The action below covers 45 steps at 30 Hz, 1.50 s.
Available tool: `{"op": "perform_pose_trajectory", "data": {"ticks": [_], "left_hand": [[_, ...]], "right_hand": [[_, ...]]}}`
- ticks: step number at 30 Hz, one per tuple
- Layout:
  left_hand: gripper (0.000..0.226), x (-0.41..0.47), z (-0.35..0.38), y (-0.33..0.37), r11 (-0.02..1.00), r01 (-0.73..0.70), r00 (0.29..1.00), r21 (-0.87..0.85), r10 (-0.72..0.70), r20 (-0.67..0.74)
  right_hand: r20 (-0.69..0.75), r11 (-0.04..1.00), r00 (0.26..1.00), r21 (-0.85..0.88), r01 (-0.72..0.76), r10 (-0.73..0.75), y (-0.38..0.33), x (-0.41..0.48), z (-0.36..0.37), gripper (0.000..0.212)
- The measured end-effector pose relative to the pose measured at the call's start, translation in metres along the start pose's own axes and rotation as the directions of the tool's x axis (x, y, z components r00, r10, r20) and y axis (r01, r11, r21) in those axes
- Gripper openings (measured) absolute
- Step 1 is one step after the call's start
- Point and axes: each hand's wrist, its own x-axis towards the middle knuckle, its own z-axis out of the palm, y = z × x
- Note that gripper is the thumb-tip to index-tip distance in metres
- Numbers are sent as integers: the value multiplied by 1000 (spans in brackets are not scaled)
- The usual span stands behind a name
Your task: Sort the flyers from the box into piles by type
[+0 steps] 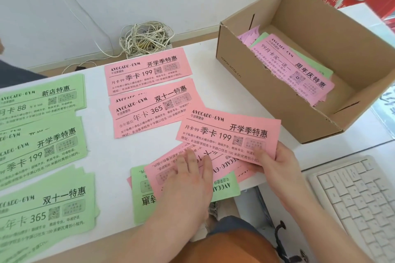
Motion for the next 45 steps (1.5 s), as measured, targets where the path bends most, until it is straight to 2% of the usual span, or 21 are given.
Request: {"op": "perform_pose_trajectory", "data": {"ticks": [6,9,11,14,16,17,18,19,21,22,23,25,27,28,29,31,33,36,40,43,45], "left_hand": [[79,-5,-6,-5,997,-75,997,26,75,6],[73,-8,-11,-7,999,-50,998,-7,50,-34],[68,-6,-1,-16,995,-56,979,-88,37,-202],[34,-8,5,-42,966,-159,909,-206,62,-412],[13,-14,3,-63,950,-233,789,-208,59,-612],[16,-19,-2,-73,932,-249,729,-264,1,-684],[23,-24,-10,-81,886,-252,693,-389,-115,-712],[29,-30,-20,-90,786,-270,689,-556,-245,-682],[33,-41,-38,-106,400,-388,747,-830,-391,-538],[37,-46,-46,-114,237,-430,770,-871,-408,-491],[35,-50,-53,-121,147,-491,773,-859,-381,-507],[17,-51,-64,-129,131,-539,789,-832,-269,-553],[16,-40,-69,-125,105,-504,854,-858,-92,-513],[26,-28,-69,-120,117,-480,876,-869,11,-482],[34,-14,-65,-112,193,-454,891,-870,104,-442],[40,13,-58,-94,423,-420,907,-803,230,-353],[43,35,-47,-83,594,-400,917,-698,250,-312],[54,47,-35,-77,750,-398,912,-529,260,-318],[57,48,-24,-77,833,-375,915,-406,262,-308],[57,45,-18,-76,834,-371,915,-408,254,-313],[58,40,-15,-80,804,-339,904,-488,136,-405]], "right_hand": [[23,998,999,-43,37,-36,-1,3,-1,24],[79,989,994,-117,90,-81,-1,2,-2,22],[82,981,990,-153,123,-112,-2,1,-3,25],[-1,976,986,-138,168,-169,-5,7,-9,32],[-47,972,977,-120,202,-209,-9,12,-14,28],[-57,970,974,-112,214,-221,-11,15,-16,27],[-57,970,972,-99,224,-230,-13,17,-17,26],[-51,970,971,-77,231,-235,-15,19,-17,26],[-21,972,972,-26,233,-233,-22,22,-16,24],[14,973,973,-24,229,-229,-25,23,-16,22],[65,975,974,-47,219,-216,-28,25,-14,20],[203,974,966,-121,190,-163,-32,26,-6,21],[337,960,935,-209,185,-106,-34,25,6,39],[385,950,919,-246,193,-87,-35,25,12,49],[411,941,908,-269,206,-81,-37,25,18,54],[393,916,912,-313,250,-114,-40,29,26,42],[319,909,937,-332,253,-144,-41,37,28,25],[290,952,954,-266,150,-69,-42,40,30,30],[307,986,951,-143,92,-44,-44,36,27,48],[322,954,943,-251,165,-78,-41,37,27,20],[291,950,953,-263,167,-87,-40,37,27,14]]}}
